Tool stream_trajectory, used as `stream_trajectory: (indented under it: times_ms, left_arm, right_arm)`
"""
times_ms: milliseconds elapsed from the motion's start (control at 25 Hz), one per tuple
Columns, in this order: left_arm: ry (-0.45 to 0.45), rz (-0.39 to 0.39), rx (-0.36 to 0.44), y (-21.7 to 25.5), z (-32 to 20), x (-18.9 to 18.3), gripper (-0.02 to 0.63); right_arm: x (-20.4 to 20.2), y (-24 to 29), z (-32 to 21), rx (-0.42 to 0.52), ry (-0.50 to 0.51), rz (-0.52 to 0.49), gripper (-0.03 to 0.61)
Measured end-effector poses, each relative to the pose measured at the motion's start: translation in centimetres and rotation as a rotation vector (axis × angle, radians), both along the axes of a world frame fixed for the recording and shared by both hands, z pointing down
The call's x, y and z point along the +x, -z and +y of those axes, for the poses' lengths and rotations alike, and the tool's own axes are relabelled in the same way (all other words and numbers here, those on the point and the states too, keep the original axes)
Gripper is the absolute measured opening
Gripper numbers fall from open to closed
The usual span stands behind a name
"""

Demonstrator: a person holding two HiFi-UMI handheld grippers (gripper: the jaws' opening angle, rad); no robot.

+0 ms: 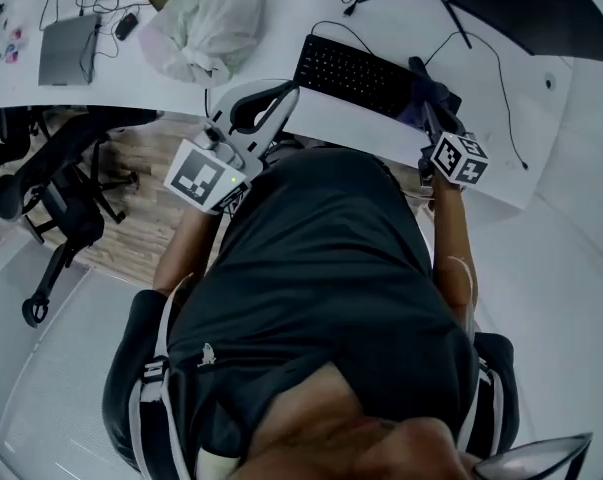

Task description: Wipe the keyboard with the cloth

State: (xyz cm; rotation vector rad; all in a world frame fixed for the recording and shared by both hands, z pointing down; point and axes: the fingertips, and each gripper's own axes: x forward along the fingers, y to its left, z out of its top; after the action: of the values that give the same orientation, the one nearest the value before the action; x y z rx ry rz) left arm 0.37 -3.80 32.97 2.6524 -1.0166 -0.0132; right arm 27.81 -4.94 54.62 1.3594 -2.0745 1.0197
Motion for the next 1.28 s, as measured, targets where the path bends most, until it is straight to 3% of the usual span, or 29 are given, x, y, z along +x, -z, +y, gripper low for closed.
stream_trajectory:
  times_ms: [160, 360, 400, 480, 520, 1040, 1280]
  left_arm:
    - [0.022, 0.021, -0.004, -0.2, 0.7, -2.2, 0.005]
    - [0.044, 0.037, -0.005, -0.9, 0.8, -5.3, 0.005]
    - [0.047, 0.039, 0.0, -1.0, 0.8, -5.8, 0.006]
    - [0.051, 0.04, 0.013, -1.2, 0.8, -6.8, 0.006]
    - [0.053, 0.041, 0.015, -1.2, 0.8, -7.3, 0.005]
    - [0.049, 0.059, 0.009, -1.3, -0.2, -10.4, 0.005]
    - [0.043, 0.059, -0.016, -1.8, -0.7, -11.0, 0.005]
  right_arm:
    - [-1.3, 1.4, -0.6, 0.035, 0.005, 0.021, 0.032]
    - [-3.9, -0.6, -0.1, -0.046, 0.082, 0.065, 0.035]
    - [-4.5, -0.8, 0.1, -0.061, 0.093, 0.058, 0.054]
    - [-5.5, -1.1, 0.3, -0.084, 0.098, 0.033, 0.167]
    - [-5.9, -1.1, 0.3, -0.089, 0.091, 0.02, 0.175]
    - [-8.1, 1.6, -2.0, 0.027, -0.026, -0.01, 0.173]
    - [-9.9, 1.4, -2.4, 0.034, -0.005, -0.031, 0.173]
